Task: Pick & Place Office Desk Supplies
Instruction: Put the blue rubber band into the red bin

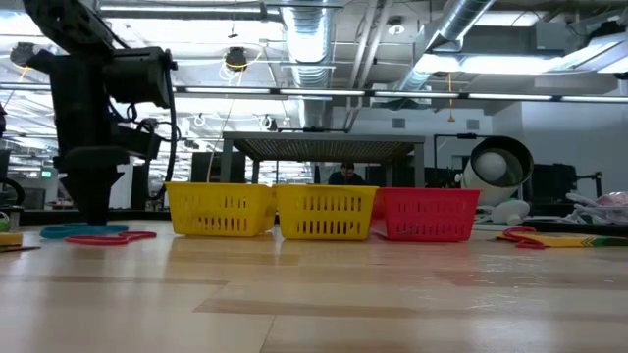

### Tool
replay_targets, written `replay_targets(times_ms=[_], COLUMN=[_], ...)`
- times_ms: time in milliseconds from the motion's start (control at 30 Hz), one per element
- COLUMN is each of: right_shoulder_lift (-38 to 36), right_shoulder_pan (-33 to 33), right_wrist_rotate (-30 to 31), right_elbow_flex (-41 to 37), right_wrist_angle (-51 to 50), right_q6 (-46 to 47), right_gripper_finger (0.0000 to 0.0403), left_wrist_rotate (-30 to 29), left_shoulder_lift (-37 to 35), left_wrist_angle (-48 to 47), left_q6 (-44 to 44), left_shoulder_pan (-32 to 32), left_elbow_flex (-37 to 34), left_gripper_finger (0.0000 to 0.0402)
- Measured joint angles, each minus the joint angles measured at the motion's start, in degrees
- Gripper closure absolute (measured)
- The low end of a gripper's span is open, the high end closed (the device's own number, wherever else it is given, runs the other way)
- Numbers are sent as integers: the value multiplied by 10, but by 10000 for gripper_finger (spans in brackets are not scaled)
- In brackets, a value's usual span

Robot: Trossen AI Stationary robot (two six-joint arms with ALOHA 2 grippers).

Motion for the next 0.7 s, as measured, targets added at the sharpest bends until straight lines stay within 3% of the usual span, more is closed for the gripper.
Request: replay_targets(times_ms=[367, 700], right_shoulder_lift=[0, 0], right_shoulder_pan=[4, 12], right_wrist_rotate=[0, 0], right_elbow_flex=[0, 0], right_wrist_angle=[0, 0], right_q6=[3, 2], right_gripper_finger=[159, 159], left_wrist_rotate=[10, 21], left_shoulder_lift=[21, 21], left_wrist_angle=[8, 15], left_q6=[-16, -26], left_shoulder_pan=[4, 5], left_elbow_flex=[-2, -3], left_gripper_finger=[255, 358])
